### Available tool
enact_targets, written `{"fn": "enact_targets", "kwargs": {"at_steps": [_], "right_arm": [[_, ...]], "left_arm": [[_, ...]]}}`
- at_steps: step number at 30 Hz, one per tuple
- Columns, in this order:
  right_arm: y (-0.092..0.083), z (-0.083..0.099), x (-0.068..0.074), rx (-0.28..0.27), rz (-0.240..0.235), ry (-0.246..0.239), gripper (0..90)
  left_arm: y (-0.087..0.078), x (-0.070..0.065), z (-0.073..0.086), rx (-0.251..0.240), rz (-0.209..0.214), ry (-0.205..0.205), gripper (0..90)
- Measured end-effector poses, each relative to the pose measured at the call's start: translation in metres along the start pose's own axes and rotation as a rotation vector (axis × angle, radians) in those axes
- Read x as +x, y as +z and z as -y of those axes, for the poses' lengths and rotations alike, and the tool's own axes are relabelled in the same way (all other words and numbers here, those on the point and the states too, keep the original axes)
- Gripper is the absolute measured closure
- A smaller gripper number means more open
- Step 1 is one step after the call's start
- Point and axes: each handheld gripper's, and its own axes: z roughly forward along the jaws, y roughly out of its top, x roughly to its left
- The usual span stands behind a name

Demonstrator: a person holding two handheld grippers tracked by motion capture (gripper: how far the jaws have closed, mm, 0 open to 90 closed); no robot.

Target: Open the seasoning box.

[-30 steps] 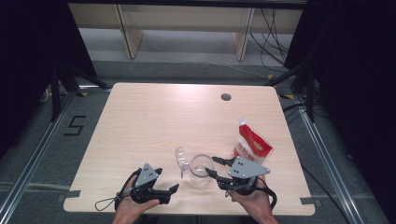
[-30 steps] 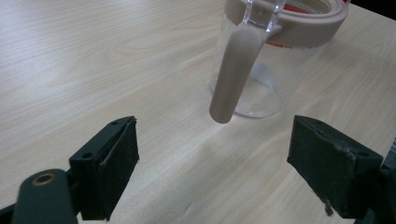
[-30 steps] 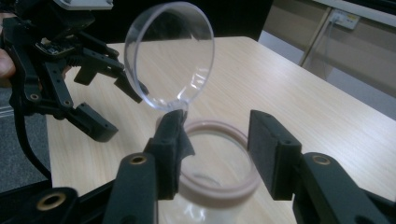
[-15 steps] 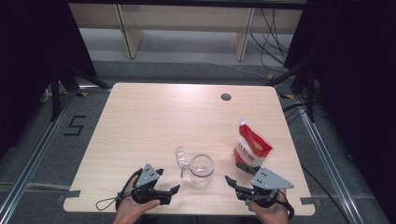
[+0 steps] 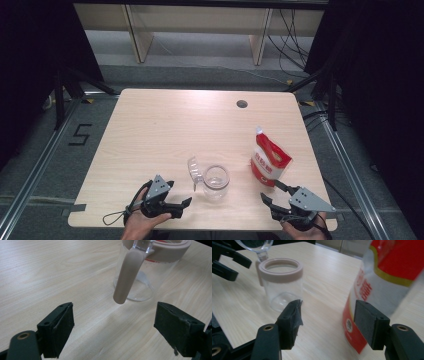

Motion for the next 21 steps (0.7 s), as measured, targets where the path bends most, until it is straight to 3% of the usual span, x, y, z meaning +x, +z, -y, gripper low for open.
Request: {"fn": "enact_targets", "kwargs": {"at_steps": [6, 7, 8, 12, 13, 14, 15, 17, 19, 21], "right_arm": [[-0.001, 0.008, -0.009, 0.021, 0.039, 0.033, 33.0], [-0.002, 0.009, -0.007, 0.031, 0.046, 0.082, 32.4], [-0.002, 0.009, -0.011, 0.03, 0.047, 0.058, 31.8], [0.0, 0.01, -0.015, 0.02, 0.066, 0.067, 26.9], [-0.001, 0.01, -0.013, 0.032, 0.085, 0.109, 25.9], [0.001, 0.01, -0.018, 0.02, 0.078, 0.078, 24.4], [0.002, 0.011, -0.019, 0.02, 0.086, 0.09, 23.0], [0.005, 0.011, -0.022, 0.016, 0.091, 0.076, 22.9], [0.006, 0.011, -0.023, 0.016, 0.107, 0.097, 21.2], [0.009, 0.011, -0.026, 0.007, 0.102, 0.071, 20.2]], "left_arm": [[-0.001, 0.001, 0.0, 0.0, 0.002, 0.02, 15.6], [0.0, 0.001, -0.001, -0.003, 0.004, 0.019, 15.5], [0.0, 0.001, 0.0, -0.003, 0.004, 0.019, 15.6], [0.0, 0.001, 0.0, -0.003, 0.007, 0.021, 15.6], [0.0, 0.001, -0.001, -0.001, 0.005, 0.02, 15.5], [0.0, 0.0, -0.001, 0.0, 0.008, 0.015, 15.5], [0.001, 0.0, 0.0, -0.003, 0.009, 0.0, 15.6], [0.0, 0.0, 0.0, -0.006, 0.008, 0.006, 15.5], [0.0, 0.001, -0.001, -0.004, 0.007, 0.021, 15.5], [0.0, 0.001, 0.0, -0.003, 0.006, 0.019, 15.6]]}}
